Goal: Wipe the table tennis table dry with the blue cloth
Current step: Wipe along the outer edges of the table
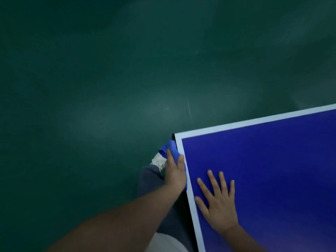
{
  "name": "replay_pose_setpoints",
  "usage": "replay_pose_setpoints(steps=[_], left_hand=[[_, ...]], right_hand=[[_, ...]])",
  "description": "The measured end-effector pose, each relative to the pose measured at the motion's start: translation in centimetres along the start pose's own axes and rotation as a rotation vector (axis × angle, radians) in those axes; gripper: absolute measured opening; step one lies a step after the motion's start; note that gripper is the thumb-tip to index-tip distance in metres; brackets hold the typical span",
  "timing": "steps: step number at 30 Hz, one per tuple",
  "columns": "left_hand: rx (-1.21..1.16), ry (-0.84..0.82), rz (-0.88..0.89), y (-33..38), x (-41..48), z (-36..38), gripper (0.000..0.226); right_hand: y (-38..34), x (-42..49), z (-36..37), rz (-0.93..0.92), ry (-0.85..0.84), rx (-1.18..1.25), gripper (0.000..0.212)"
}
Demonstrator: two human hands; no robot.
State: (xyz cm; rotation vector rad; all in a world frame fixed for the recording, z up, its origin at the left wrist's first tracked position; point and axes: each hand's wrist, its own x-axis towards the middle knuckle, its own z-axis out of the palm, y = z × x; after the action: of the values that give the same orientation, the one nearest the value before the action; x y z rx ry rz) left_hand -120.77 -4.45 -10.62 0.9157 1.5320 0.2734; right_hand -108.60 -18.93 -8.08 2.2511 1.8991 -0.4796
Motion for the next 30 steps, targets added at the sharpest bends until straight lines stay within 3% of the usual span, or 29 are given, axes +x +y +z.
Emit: replay_pose_setpoints(steps=[4, 7, 9, 13, 17, 20, 24, 30], left_hand=[[-0.076, 0.043, -0.072, 3.0, 2.0, -0.8, 0.051], [0.028, 0.023, 0.047, 6.5, 4.9, -1.8, 0.049], [0.210, -0.083, 0.160, 8.0, 7.1, -3.2, 0.047], [0.613, -0.410, 0.293, 10.7, 10.2, -4.6, 0.045], [0.741, -0.547, 0.328, 13.5, 10.7, -3.5, 0.057], [0.846, -0.646, 0.364, 15.5, 11.1, -0.8, 0.058], [0.814, -0.764, 0.460, 17.2, 11.6, 5.0, 0.048], [0.789, -0.760, 0.366, 18.1, 11.9, 9.8, 0.047]], right_hand=[[0.0, 0.1, 0.7, 0.003, 0.050, 0.021, 0.057], [0.1, 0.6, 0.3, 0.020, 0.099, 0.087, 0.053], [-0.3, 1.9, -0.4, 0.064, 0.125, 0.149, 0.052], [-0.9, 7.4, -2.6, 0.350, 0.131, 0.304, 0.056], [0.1, 12.5, -4.3, 0.616, 0.234, 0.368, 0.056], [1.7, 14.6, -4.6, 0.751, 0.199, 0.338, 0.064], [3.1, 15.3, -4.1, 0.808, 0.071, 0.317, 0.068], [3.0, 14.9, -4.1, 0.818, 0.080, 0.320, 0.063]])
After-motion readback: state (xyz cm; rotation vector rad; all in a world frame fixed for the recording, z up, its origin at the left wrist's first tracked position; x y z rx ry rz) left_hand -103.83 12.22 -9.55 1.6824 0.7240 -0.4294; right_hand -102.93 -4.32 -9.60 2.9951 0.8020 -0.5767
